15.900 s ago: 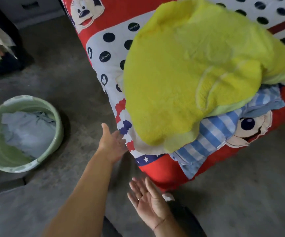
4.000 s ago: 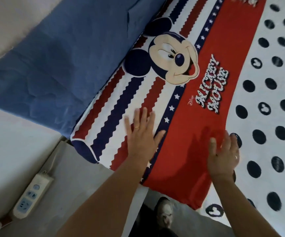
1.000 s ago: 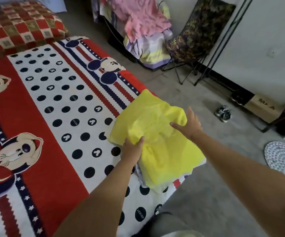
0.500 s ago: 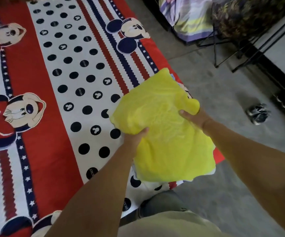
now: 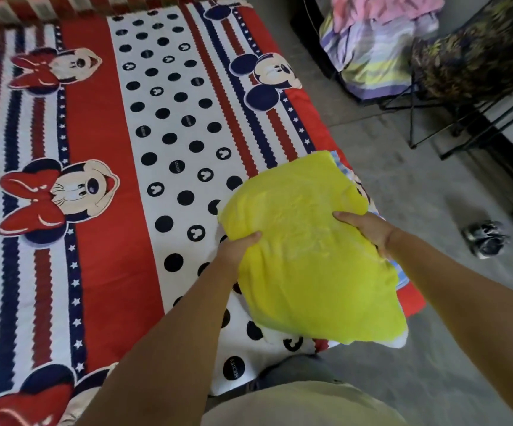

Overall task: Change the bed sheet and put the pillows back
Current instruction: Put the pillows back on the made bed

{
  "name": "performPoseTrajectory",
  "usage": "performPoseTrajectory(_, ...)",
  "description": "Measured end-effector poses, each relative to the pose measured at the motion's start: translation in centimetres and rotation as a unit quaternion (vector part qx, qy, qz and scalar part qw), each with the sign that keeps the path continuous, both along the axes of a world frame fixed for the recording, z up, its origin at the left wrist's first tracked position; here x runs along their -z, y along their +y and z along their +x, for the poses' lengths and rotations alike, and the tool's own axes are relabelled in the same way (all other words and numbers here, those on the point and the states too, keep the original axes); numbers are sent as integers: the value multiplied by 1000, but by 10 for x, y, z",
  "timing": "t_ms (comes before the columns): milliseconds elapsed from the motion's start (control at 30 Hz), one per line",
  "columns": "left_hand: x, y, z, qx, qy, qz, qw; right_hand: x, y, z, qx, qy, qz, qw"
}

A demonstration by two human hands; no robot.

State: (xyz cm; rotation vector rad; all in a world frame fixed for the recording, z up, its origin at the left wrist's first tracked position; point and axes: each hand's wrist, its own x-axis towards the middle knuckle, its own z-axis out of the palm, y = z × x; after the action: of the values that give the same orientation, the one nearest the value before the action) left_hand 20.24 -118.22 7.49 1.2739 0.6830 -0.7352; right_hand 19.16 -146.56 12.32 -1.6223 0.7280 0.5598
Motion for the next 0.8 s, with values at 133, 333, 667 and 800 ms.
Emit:
performPoseTrajectory(133,-20,47,-7,-14,5,-19,1000,-12,37,-5,-8,-4,31,999)
performPoseTrajectory(333,-42,152,-28,-56,-17,-13,998,-31,138,-20,-31,-23,87,995)
performPoseTrajectory(667,-77,391,-76,-85,-68,24,994,-67,382,-55,-70,-83,89,990)
performPoseTrajectory(800,-93,493,-100,-94,-78,35,992,-68,482,-77,-70,-82,121,987)
